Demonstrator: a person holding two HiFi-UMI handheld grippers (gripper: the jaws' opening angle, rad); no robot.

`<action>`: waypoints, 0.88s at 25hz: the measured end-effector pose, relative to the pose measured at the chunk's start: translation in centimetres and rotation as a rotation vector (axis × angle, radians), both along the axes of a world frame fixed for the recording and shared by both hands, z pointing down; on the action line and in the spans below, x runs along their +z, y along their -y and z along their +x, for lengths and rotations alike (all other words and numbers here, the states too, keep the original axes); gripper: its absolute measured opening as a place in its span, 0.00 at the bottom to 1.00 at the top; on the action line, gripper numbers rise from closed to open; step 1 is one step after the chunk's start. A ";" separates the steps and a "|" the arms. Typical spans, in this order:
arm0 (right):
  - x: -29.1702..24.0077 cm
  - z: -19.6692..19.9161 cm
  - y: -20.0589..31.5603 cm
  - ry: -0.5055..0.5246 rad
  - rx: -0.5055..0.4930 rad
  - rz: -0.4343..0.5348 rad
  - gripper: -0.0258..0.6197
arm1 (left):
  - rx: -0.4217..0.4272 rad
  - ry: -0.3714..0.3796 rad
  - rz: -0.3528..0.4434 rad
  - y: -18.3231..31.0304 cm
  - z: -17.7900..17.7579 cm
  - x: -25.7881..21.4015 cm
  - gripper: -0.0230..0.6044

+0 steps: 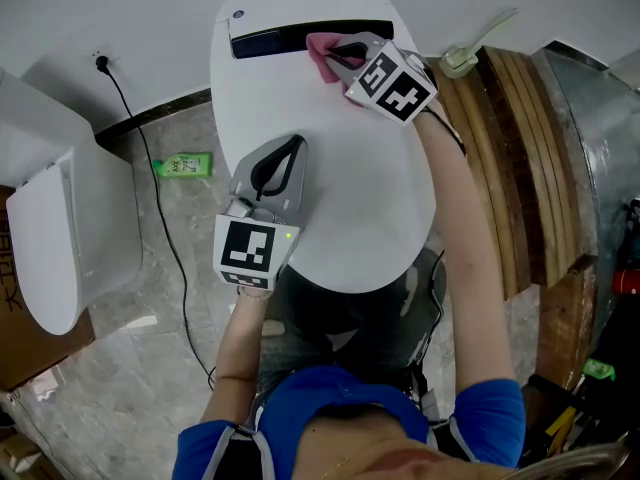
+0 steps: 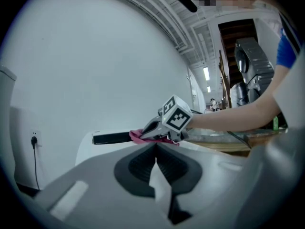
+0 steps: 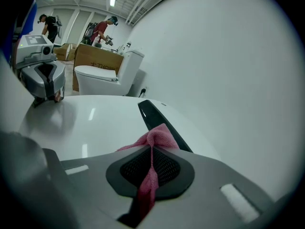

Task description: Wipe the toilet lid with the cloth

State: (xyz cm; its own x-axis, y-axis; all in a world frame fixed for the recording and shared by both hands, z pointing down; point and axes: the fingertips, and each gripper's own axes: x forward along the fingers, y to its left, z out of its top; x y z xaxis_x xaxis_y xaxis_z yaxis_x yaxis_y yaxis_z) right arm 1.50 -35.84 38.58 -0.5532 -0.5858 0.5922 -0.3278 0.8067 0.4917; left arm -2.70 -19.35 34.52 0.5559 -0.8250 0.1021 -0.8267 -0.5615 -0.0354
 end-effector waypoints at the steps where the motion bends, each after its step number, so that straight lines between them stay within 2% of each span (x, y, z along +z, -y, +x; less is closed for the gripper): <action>1: 0.0 0.2 0.1 0.000 0.005 -0.001 0.05 | 0.001 0.001 0.001 0.0 0.0 0.0 0.04; 22: 0.1 7.1 1.6 0.046 0.112 -0.027 0.05 | 0.000 0.024 0.008 0.0 0.5 -0.1 0.04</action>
